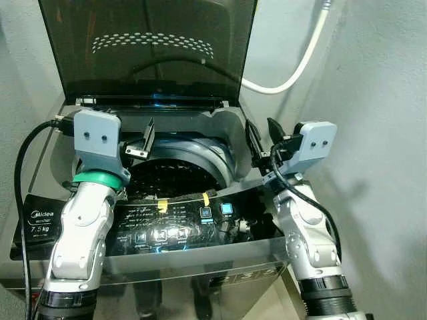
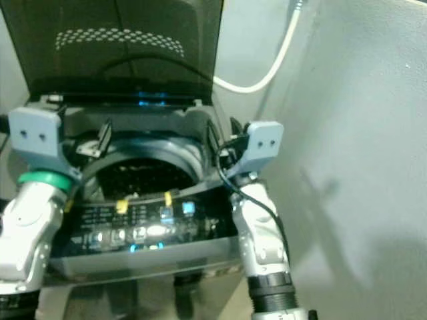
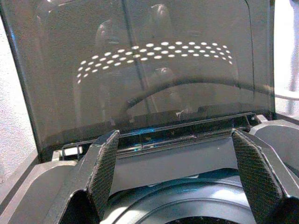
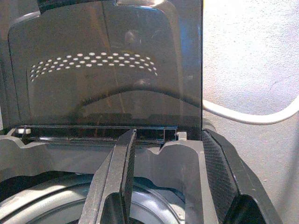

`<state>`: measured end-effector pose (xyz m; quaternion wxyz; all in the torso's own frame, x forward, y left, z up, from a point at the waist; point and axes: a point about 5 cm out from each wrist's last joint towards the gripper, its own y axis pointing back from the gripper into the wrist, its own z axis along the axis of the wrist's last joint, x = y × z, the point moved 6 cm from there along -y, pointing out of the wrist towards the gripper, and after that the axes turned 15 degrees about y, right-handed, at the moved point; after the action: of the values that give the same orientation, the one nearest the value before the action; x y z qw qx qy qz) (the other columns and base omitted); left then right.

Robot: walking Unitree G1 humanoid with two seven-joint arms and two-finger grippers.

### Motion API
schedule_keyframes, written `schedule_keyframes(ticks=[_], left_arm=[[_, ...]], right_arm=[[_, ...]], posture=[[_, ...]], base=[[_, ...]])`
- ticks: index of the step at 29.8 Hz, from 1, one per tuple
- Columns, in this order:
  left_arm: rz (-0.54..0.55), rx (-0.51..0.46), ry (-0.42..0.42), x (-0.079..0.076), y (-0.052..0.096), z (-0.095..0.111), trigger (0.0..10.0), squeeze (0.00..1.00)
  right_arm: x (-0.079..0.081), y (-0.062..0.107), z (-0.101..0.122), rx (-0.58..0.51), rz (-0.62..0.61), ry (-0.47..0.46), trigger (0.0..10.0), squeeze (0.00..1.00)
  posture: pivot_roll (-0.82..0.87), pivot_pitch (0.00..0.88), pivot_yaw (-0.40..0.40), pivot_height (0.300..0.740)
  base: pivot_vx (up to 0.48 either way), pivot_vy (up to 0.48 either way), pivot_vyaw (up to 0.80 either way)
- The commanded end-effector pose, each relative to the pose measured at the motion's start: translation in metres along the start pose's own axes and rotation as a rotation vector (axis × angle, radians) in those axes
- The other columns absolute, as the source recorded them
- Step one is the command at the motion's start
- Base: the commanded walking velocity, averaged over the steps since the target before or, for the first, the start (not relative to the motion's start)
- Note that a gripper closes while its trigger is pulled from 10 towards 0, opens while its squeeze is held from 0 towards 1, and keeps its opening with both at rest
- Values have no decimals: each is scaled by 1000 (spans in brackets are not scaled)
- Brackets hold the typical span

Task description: Clothes washing

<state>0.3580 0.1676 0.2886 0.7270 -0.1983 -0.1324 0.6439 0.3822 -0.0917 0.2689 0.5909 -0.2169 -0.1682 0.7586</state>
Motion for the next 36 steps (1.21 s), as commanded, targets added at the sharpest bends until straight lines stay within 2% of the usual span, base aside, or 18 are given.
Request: schedule_keyframes(ticks=[1,36], left_arm=[[6,7,0,1,0,-3,10000,0],[20,10,-2,3,-1,-4,10000,0]], right_arm=[[2,-1,0,1,12,8,10000,0],[4,1,-2,9,26,19,10000,0]], posture=[[74,8,-32,740],[70,12,-31,740]], base=[[-255,0,0],[-292,0,0]])
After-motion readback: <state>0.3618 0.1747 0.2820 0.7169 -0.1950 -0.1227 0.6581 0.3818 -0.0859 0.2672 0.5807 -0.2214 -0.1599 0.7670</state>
